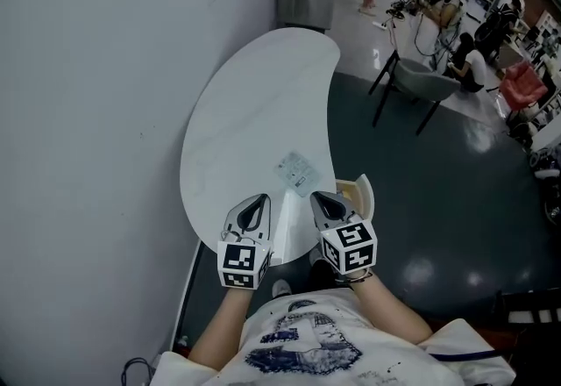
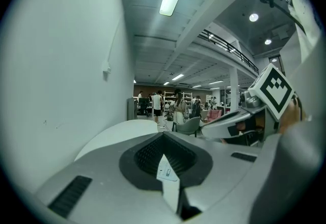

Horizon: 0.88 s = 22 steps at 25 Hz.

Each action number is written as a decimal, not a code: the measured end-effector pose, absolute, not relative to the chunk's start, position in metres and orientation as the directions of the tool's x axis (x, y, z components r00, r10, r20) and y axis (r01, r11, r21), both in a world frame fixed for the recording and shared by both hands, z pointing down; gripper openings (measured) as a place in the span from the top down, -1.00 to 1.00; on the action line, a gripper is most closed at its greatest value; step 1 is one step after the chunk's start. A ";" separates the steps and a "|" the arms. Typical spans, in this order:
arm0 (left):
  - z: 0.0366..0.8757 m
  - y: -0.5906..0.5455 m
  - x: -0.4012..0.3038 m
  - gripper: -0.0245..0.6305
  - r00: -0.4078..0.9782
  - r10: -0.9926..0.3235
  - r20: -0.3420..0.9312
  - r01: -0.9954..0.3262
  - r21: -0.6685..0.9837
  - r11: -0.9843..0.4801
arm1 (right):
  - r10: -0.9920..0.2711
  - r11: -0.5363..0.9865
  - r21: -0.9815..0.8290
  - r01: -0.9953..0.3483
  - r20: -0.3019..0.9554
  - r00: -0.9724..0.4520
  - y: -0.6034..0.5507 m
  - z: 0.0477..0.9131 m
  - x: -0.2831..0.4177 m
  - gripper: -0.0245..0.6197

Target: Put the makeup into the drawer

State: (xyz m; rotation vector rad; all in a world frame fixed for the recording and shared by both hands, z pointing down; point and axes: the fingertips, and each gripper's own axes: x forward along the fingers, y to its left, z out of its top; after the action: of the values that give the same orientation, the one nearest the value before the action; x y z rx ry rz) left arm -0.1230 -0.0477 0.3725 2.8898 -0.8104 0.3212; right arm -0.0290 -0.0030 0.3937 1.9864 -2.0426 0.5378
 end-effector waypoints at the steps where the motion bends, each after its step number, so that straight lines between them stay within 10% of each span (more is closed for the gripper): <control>1: 0.375 -0.052 -0.123 0.78 0.825 -0.511 0.240 -0.539 0.064 -0.840 | -0.904 0.022 -0.094 -0.995 0.422 -0.059 -0.008 0.395 -0.028 0.86; 22: 0.413 -0.097 -0.059 0.78 0.664 -0.680 0.311 -0.732 0.085 -0.676 | -0.825 0.269 -0.127 -0.955 0.482 -0.296 -0.078 0.437 0.050 0.86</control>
State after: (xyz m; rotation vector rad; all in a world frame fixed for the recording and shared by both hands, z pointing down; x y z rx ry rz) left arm -0.0586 -0.0975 0.4134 2.6763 -1.1504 0.3766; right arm 0.0497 -0.0785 0.4371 1.6281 -2.2248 0.5708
